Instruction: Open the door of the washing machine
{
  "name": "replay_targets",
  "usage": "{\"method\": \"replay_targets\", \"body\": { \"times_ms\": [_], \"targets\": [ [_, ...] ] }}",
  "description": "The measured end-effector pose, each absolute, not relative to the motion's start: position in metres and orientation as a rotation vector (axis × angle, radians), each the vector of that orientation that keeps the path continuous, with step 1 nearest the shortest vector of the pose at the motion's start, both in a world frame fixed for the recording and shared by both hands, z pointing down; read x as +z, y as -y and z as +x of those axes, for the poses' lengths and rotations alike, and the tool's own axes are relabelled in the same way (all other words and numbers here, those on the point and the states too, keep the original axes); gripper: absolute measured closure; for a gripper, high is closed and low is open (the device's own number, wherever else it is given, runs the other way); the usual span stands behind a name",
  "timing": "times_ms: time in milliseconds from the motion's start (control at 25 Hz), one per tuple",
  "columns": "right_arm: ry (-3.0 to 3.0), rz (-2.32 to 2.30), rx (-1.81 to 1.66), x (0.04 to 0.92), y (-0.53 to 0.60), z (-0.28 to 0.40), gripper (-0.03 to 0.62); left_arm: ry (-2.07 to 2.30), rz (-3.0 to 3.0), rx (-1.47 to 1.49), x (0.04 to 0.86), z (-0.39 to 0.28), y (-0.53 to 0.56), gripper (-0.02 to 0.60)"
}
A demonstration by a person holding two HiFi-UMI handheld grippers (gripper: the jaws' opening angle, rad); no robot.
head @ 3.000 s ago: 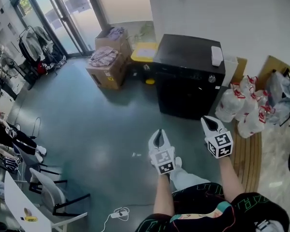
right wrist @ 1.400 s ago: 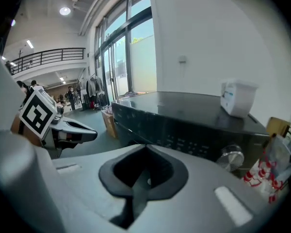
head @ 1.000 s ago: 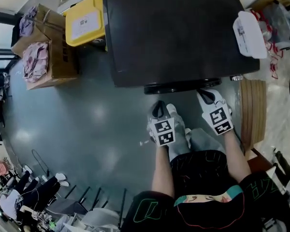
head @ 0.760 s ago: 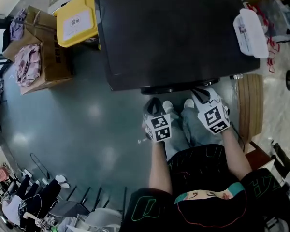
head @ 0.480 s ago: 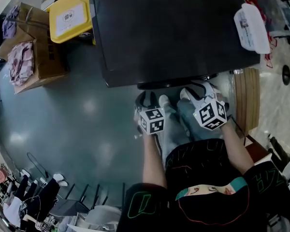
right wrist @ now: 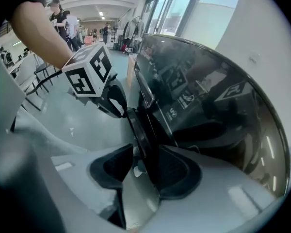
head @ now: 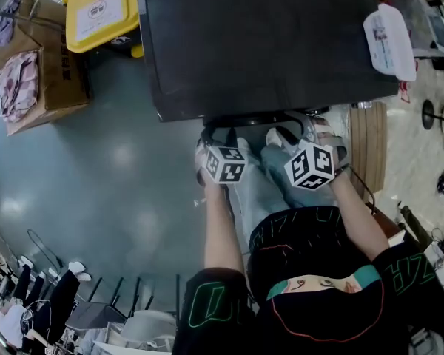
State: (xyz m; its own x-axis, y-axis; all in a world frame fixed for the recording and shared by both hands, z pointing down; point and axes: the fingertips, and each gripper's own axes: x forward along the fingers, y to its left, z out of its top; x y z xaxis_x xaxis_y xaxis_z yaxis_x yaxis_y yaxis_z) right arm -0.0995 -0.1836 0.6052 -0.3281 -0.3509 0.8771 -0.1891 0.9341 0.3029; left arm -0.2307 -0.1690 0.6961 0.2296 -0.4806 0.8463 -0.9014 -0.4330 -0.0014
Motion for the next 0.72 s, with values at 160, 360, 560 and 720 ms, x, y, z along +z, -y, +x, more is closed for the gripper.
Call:
{"method": "replay_targets", "body": {
  "times_ms": [160,360,560,720],
  "targets": [
    [1.858,0.304,-0.253,0.618,0.181,-0.103,0.422,1.243,2.072,1.290,0.711,-0.233,0.169,0.393],
    [1.862,0.286,-0.191,0.617,0.178,-0.106,0.424,1.213,2.113,1.272,0.710,-0.229,0.171,0.402],
    [1.870,0.287,-0.190,0.617,0.177,-0.107,0.452,1.272,2.090,1.283,0.713,-0.235,0.166,0.402],
    [1.884,0.306,-0.212,0.614,0.182,-0.106,0.487,1.309,2.075,1.310,0.711,-0.234,0.167,0.403]
  ]
}}
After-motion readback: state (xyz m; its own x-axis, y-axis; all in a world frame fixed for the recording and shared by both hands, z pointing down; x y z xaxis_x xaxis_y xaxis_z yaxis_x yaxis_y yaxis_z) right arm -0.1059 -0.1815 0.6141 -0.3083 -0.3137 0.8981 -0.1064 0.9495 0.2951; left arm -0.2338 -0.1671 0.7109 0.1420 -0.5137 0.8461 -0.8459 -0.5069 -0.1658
